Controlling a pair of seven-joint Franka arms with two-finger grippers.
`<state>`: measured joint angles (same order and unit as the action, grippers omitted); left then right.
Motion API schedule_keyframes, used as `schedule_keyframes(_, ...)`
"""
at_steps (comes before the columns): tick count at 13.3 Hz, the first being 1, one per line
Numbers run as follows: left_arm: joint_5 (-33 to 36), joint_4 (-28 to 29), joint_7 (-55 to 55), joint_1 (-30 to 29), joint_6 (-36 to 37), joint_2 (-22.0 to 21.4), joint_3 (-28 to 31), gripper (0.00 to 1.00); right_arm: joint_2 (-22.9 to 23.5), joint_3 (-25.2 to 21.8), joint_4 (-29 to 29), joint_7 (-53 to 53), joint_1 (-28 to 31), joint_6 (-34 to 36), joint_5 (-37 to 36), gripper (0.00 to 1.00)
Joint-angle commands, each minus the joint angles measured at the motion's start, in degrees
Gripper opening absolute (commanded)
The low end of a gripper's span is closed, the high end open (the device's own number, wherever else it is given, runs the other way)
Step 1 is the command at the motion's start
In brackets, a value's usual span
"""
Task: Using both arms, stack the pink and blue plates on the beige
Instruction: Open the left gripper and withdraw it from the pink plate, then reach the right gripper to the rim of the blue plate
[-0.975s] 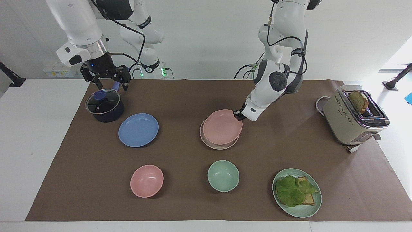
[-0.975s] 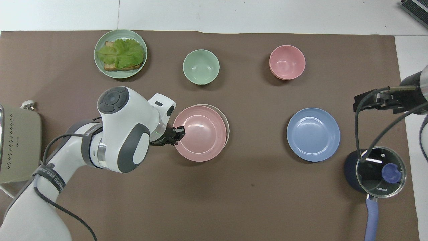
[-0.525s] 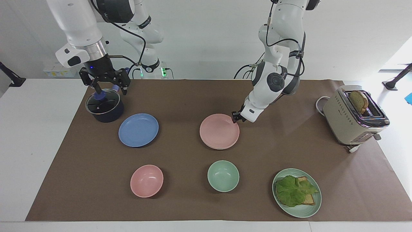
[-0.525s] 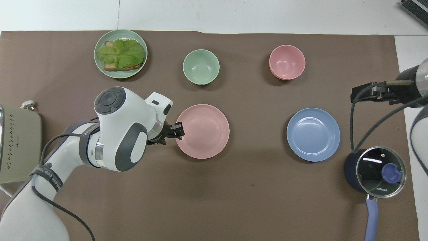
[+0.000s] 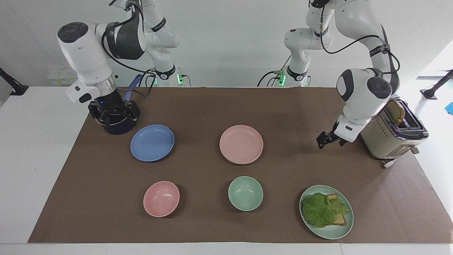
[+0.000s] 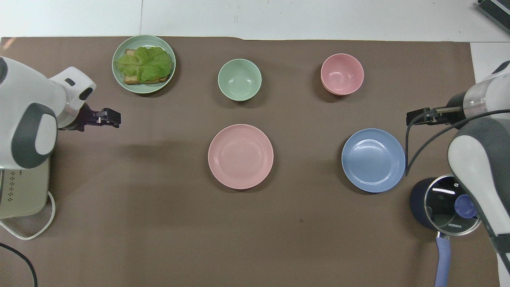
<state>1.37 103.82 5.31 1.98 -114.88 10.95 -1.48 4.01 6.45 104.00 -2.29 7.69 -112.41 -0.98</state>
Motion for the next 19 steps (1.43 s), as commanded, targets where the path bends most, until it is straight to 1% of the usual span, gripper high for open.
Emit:
schedule_keyframes(1, 2.15, -9.48, -7.39, -2.06, 12.44, -1.54, -0.63, 1.00, 3.45, 0.58, 2.95, -2.72, 1.10, -5.96, 1.42, 1.00)
schedule_keyframes(2, 2.06, -11.34, -7.76, -2.15, 15.36, -2.94, -0.54, 1.00, 3.54, 0.58, 5.14, -2.81, 1.01, -8.50, 1.42, 1.00)
schedule_keyframes(3, 1.27, -11.96, -7.42, -2.07, 16.78, -4.70, -0.45, 1.00, 3.72, 0.58, 6.90, -3.59, 1.09, -10.09, 1.50, 1.00)
schedule_keyframes(5, 0.56, -11.88, -7.24, -1.89, 18.29, -8.74, -0.71, 1.00, 4.60, 0.67, 10.77, -6.84, 2.06, -15.62, 1.59, 1.00)
schedule_keyframes(7, 0.56, -11.71, -7.41, -1.98, 19.52, -9.28, -0.72, 1.00, 5.74, 0.67, 13.76, -10.17, 2.85, -18.62, 4.39, 1.00)
schedule_keyframes(8, 0.56, -11.79, -7.42, -2.15, 19.09, -9.28, -0.63, 1.00, 5.92, 0.67, 15.08, -13.59, 3.72, -20.46, 5.54, 1.00)
schedule_keyframes(11, 0.56, -11.80, -7.42, -2.60, 19.35, -9.28, -0.54, 1.00, 8.11, 0.67, 17.29, -21.76, 6.97, -22.75, 8.71, 1.00)
schedule_keyframes(12, 0.56, -11.80, -7.42, -2.51, 19.35, -9.28, -0.54, 1.00, 8.81, 0.67, 17.38, -24.23, 7.94, -23.46, 9.32, 0.90)
schedule_keyframes(13, 0.56, -11.80, -7.42, -2.51, 19.35, -9.28, -0.54, 1.00, 9.17, 0.67, 17.47, -25.56, 8.56, -23.55, 9.85, 0.67)
schedule_keyframes(14, 0.56, -11.80, -7.42, -2.51, 19.35, -9.28, -0.54, 1.00, 8.91, 0.67, 17.99, -25.92, 8.74, -23.29, 10.55, 0.47)
schedule_keyframes(15, 0.56, -11.80, -7.42, -2.51, 19.35, -9.28, -0.54, 1.00, 8.64, 0.67, 18.52, -26.19, 8.65, -22.94, 12.04, 0.35)
schedule_keyframes(16, 0.56, -11.80, -7.42, -2.59, 19.35, -9.28, -0.54, 1.00, 8.38, 0.67, 18.78, -26.80, 8.65, -22.50, 13.53, 0.32)
schedule_keyframes(18, 0.56, -11.80, -7.42, -2.51, 19.35, -9.28, -0.54, 1.00, 8.29, 0.67, 18.70, -28.38, 8.65, -21.27, 15.04, 0.31)
schedule_keyframes(19, 0.56, -11.80, -7.42, -2.51, 19.35, -9.28, -0.63, 1.00, 8.29, 0.67, 18.70, -28.39, 8.65, -20.83, 15.13, 0.23)
